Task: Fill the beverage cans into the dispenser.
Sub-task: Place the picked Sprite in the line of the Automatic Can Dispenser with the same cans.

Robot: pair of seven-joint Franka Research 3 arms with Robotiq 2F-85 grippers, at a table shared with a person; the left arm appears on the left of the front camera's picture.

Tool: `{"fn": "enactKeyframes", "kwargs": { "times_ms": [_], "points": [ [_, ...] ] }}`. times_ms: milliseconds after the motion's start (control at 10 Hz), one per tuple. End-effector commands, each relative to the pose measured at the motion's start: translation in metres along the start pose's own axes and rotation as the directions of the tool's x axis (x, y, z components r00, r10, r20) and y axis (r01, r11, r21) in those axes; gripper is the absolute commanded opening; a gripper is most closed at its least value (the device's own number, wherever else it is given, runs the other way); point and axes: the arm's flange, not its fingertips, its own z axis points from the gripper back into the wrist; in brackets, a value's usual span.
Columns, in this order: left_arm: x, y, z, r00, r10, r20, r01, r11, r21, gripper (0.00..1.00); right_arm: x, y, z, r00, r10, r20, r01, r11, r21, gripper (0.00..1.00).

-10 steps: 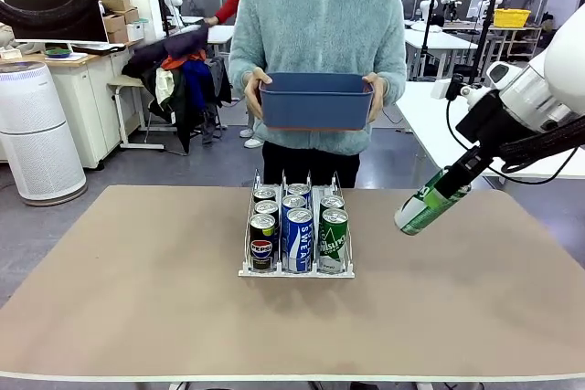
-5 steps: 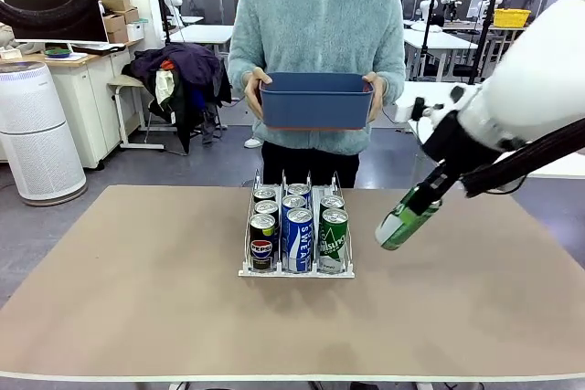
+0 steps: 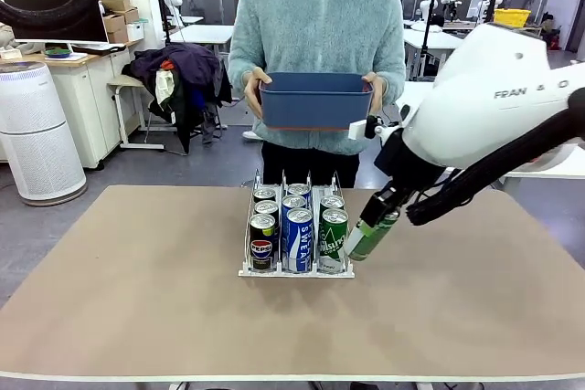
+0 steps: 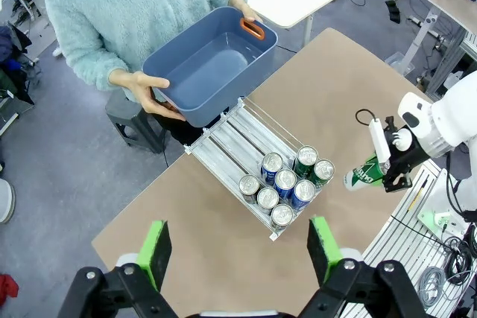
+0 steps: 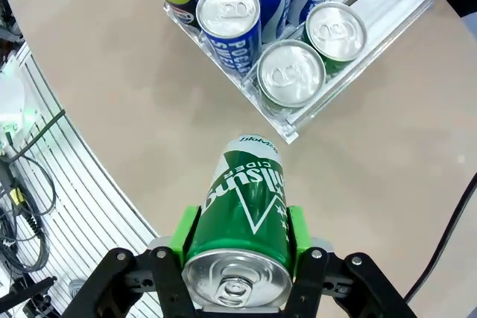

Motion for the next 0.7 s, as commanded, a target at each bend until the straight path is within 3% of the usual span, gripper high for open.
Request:
{"fn": "enactKeyframes", "kwargs": {
  "times_ms": [0, 200, 400, 600],
  "points": [
    [-0.001, 0.001, 0.001, 1.000, 0.003, 0.000, -0.003, 1.000, 0.001, 0.97, 0.019, 0.002, -0.006, 0.998, 0.069, 0.009, -0.069, 0.998, 0.010, 0.58],
    [-0.001, 0.001, 0.001, 1.000, 0.003, 0.000, -0.003, 1.000, 0.001, 0.97, 0.000, 0.000, 0.000, 1.000, 0.000, 0.000, 0.000, 1.000, 0.000, 0.58],
    [-0.001, 0.001, 0.001, 1.000, 0.003, 0.000, -0.003, 1.000, 0.001, 0.97, 0.014, 0.003, -0.021, 0.999, 0.021, -0.030, -0.020, 0.999, 0.041, 0.58],
    [-0.001, 0.001, 0.001, 1.000, 0.003, 0.000, -0.003, 1.000, 0.001, 0.97, 0.037, -0.017, -0.038, 0.998, 0.027, -0.055, -0.023, 0.997, 0.076, 0.58]
  ]
}}
